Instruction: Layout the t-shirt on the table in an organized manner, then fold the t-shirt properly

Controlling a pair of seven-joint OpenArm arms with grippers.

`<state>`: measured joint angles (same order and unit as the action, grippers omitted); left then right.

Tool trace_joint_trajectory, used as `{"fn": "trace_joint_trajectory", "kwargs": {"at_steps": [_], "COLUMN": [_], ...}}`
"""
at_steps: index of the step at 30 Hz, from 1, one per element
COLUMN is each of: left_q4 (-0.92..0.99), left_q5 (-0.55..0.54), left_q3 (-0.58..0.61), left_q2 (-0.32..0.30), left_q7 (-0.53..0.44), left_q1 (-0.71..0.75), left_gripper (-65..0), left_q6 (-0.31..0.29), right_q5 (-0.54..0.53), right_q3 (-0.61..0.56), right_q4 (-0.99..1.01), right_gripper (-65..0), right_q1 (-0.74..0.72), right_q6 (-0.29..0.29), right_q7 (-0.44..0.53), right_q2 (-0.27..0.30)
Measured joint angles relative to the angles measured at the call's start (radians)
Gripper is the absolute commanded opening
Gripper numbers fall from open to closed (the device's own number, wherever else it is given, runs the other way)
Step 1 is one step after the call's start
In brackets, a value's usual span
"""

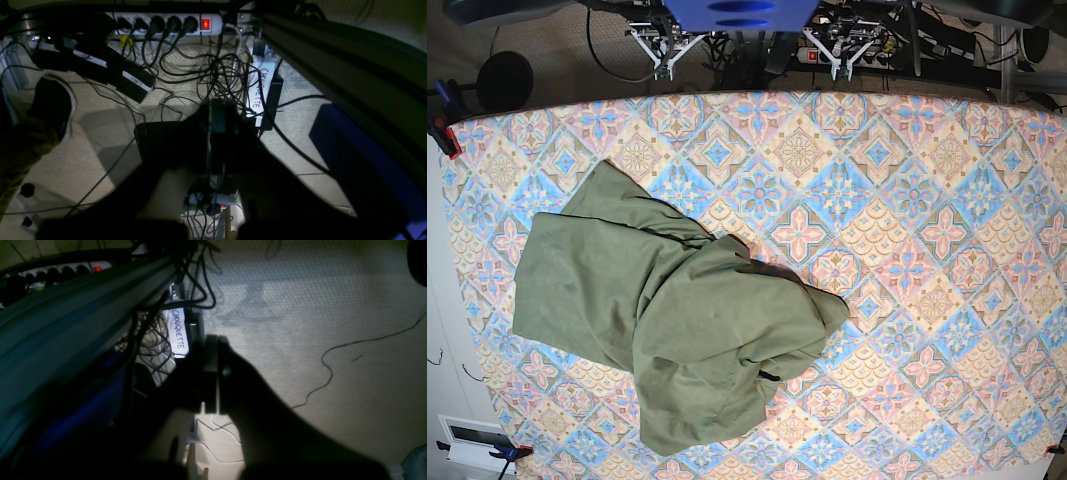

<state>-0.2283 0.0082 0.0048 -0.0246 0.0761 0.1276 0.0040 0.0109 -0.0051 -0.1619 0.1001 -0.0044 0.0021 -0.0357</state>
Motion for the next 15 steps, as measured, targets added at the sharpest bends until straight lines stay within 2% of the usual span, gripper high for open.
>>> {"fn": "trace_joint_trajectory", "kwargs": {"at_steps": [15], "left_q4": [-0.001], "left_q5": [-0.005], "left_q3": [0.0], "left_q2": [0.0], "left_q7": [-0.009], "left_q1": [0.002], "left_gripper": [-64.9], "left_q6": [0.0], "right_q5": [0.0], "right_q3": [0.0], "right_q4": [0.0], "right_gripper": [-65.0], "right_q1": [-0.003], "right_q6": [0.0], "right_q7": [-0.002], "right_q2": [0.0]}}
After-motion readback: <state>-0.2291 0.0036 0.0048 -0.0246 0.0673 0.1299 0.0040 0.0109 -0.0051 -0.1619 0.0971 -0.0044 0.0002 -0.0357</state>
